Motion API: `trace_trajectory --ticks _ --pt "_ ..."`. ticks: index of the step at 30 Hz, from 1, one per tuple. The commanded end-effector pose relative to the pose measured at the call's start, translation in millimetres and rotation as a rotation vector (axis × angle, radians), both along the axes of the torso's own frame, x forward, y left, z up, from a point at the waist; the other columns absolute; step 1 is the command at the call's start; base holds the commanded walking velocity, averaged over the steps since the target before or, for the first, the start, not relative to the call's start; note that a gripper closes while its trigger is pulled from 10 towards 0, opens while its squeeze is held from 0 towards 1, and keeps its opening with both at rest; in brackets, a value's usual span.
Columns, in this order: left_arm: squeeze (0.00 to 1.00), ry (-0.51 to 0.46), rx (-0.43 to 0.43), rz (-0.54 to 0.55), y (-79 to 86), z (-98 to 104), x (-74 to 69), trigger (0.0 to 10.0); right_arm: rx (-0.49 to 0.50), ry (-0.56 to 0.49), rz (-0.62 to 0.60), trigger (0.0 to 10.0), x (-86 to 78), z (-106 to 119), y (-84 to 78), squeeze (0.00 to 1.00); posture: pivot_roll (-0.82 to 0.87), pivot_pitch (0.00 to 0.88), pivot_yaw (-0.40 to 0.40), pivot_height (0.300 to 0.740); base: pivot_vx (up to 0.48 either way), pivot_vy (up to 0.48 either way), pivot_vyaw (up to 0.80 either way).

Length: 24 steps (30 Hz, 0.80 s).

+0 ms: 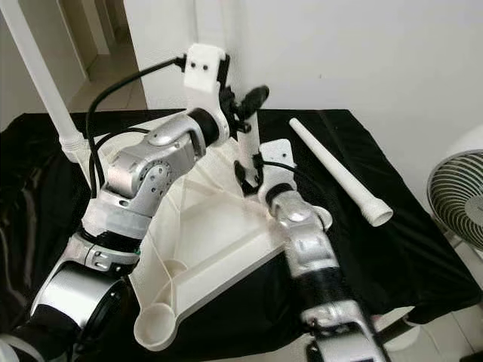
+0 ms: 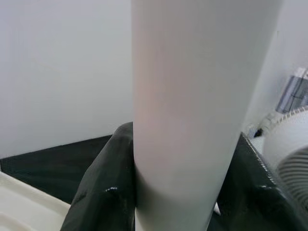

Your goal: Building children table

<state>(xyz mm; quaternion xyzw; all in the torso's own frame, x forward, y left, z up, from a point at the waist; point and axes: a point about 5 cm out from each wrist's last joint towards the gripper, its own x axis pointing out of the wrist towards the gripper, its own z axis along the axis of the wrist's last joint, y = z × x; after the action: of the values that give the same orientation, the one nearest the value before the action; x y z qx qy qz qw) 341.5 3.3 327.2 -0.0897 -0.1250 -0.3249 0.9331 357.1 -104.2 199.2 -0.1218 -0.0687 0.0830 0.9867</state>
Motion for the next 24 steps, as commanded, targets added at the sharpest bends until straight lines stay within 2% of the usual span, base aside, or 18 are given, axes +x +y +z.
trace_trajectory --ticks 1,11,14,19,24 --pt "0.0 -0.03 -0.01 0.021 0.6 7 -0.2 10.0 -0.033 0.008 -0.036 10.0 1.5 -3 -1.2 0.0 -0.01 0.015 0.004 0.74 0.0 0.0 0.0" --pt "0.0 -0.035 -0.009 0.022 -2.6 9 -0.6 10.0 -0.059 0.007 -0.083 10.0 3.6 -4 1.0 0.0 -0.01 0.017 0.005 0.74 0.0 0.0 0.0" --pt "0.0 -0.041 -0.019 0.004 -11.8 14 -3.7 10.0 -0.108 -0.071 -0.216 10.0 4.2 0 8.7 0.0 0.0 0.017 -0.002 0.74 0.0 0.0 0.0" --pt "0.0 -0.044 -0.022 0.006 -14.5 14 -3.4 10.0 -0.13 -0.126 -0.229 10.0 4.2 7 16.5 0.0 0.0 0.016 -0.005 0.74 0.0 0.0 0.0" --pt "0.0 -0.045 -0.024 0.006 -15.5 15 -3.3 10.0 -0.124 -0.13 -0.242 10.0 5.2 7 16.7 0.0 0.0 0.015 -0.009 0.74 0.0 0.0 0.0"
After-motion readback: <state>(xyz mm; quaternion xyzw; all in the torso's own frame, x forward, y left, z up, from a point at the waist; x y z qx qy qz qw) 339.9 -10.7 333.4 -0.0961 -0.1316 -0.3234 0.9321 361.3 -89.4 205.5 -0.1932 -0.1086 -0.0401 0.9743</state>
